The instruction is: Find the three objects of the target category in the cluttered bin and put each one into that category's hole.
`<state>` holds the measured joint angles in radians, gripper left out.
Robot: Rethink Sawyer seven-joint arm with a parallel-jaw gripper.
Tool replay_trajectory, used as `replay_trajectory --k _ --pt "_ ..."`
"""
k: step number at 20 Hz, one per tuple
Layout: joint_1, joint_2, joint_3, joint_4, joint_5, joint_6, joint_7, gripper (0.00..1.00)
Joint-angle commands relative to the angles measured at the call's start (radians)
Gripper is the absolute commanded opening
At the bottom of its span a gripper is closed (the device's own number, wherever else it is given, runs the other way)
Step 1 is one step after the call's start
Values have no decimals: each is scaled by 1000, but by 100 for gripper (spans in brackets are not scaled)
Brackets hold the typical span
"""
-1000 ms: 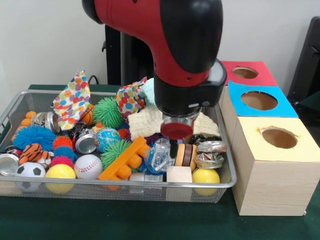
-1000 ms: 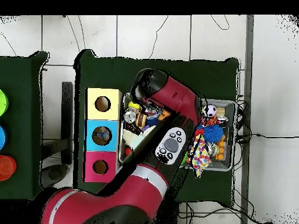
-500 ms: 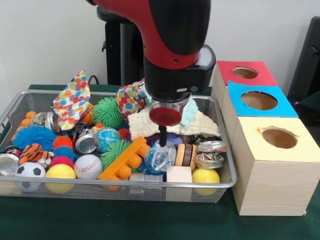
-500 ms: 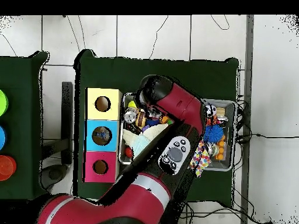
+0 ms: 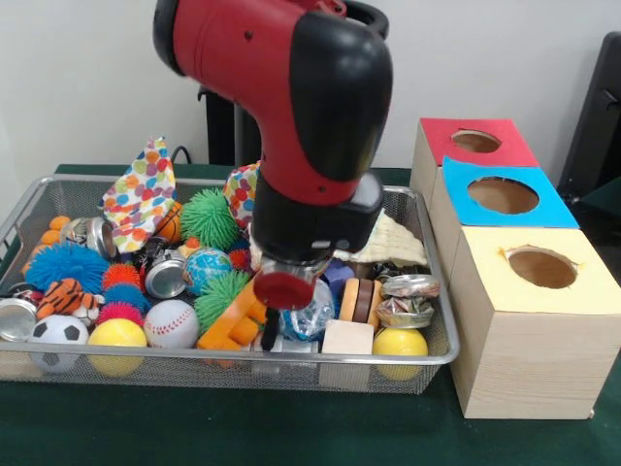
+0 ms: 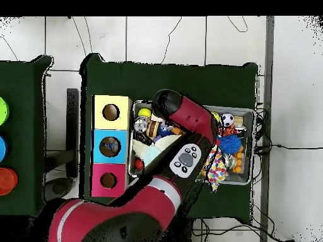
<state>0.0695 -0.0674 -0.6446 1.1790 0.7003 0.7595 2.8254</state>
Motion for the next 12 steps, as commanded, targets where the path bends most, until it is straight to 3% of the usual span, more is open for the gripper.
replay_trajectory --k 1,4,12 --pt "-16 121 147 -11 46 -59 251 100" --pt "-22 124 217 -8 76 -53 231 100" --pt "14 54 249 42 75 60 205 100"
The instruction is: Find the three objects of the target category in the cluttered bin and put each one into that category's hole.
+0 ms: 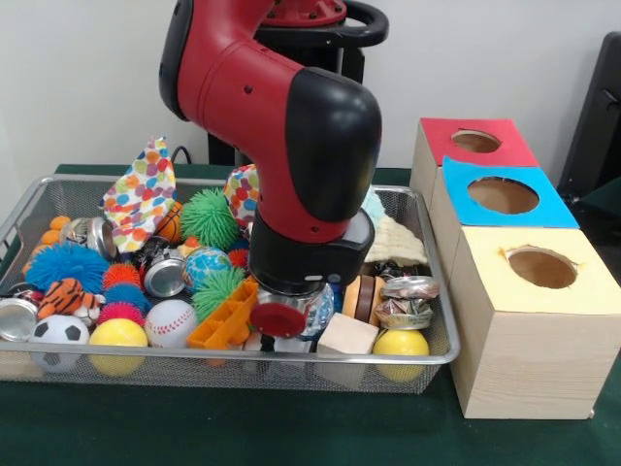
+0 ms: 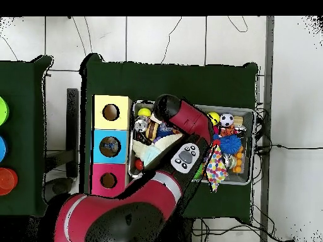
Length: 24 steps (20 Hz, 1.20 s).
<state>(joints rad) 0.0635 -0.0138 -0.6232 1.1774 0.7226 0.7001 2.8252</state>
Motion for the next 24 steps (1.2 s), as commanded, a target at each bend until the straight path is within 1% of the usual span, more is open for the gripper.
replay_trajectory --k 1,3,4,5,6,7,8,9,10,13,14,17,18,19,20,22,24 --pt "20 -8 233 51 52 127 198 100" --pt "14 -27 255 60 55 143 176 100" --pt "1 -46 293 88 61 125 124 100" --pt "-9 -56 313 100 58 124 92 100" --pt "-31 -73 341 119 44 131 24 100" --pt "-40 -78 351 125 34 134 -3 100" --pt "-57 -87 368 134 14 141 -53 100" --pt "-63 -92 375 138 1 144 -63 100" --pt "-72 -107 377 147 -16 160 -87 100" --pt "-83 -139 376 177 -58 169 -107 100" --pt "-98 -162 376 211 -77 163 -138 100" --pt "-142 -215 375 310 -122 130 -189 100" --pt "-171 -235 364 346 -156 139 -228 100" --pt "-182 -246 361 363 -178 137 -240 100" --pt "-199 -254 339 375 -217 147 -256 100" --pt "-221 -263 315 379 -265 160 -252 100" --pt "-249 -280 318 392 -299 164 -257 100"
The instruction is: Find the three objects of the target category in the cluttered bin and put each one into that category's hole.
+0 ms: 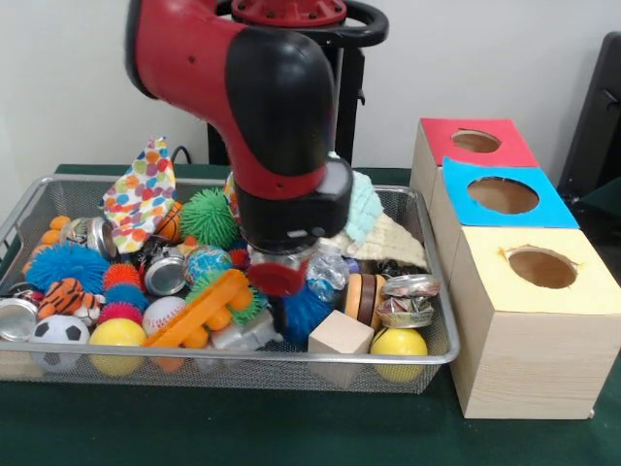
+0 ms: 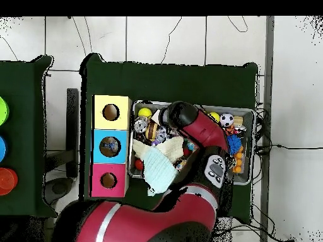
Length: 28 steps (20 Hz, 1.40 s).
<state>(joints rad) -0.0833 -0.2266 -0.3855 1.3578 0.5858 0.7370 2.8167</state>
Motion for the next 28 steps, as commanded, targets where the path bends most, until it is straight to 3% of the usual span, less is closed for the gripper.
replay_trajectory --k 1,9,16,23,28 --pt "-111 -81 90 224 -170 126 -244 100" --pt "-186 -93 183 273 -250 59 -209 100" --pt "-257 -41 317 306 -236 -117 -175 100" --pt "-244 -92 336 327 -228 -98 -77 100" --pt "-258 -110 366 356 -184 -187 -18 100"
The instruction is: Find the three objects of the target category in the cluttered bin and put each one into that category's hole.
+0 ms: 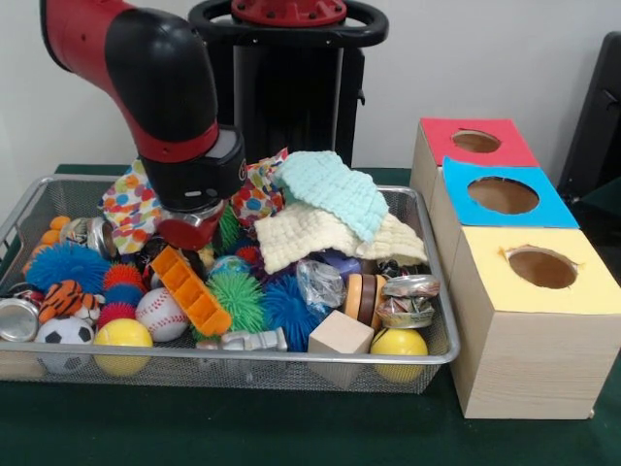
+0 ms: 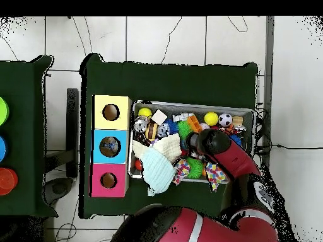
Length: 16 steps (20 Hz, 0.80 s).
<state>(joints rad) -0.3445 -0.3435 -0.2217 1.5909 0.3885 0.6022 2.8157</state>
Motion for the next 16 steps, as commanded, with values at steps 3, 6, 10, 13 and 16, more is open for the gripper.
replay_trajectory --k 3,6,10,13,16 --pt "6 -30 199 132 18 -3 -2 100" --pt "74 -75 104 89 -25 88 54 100" --pt "86 -80 73 65 -34 145 59 100" --pt "97 -102 60 61 -27 186 72 100" --pt "93 -94 62 45 -15 192 77 100"
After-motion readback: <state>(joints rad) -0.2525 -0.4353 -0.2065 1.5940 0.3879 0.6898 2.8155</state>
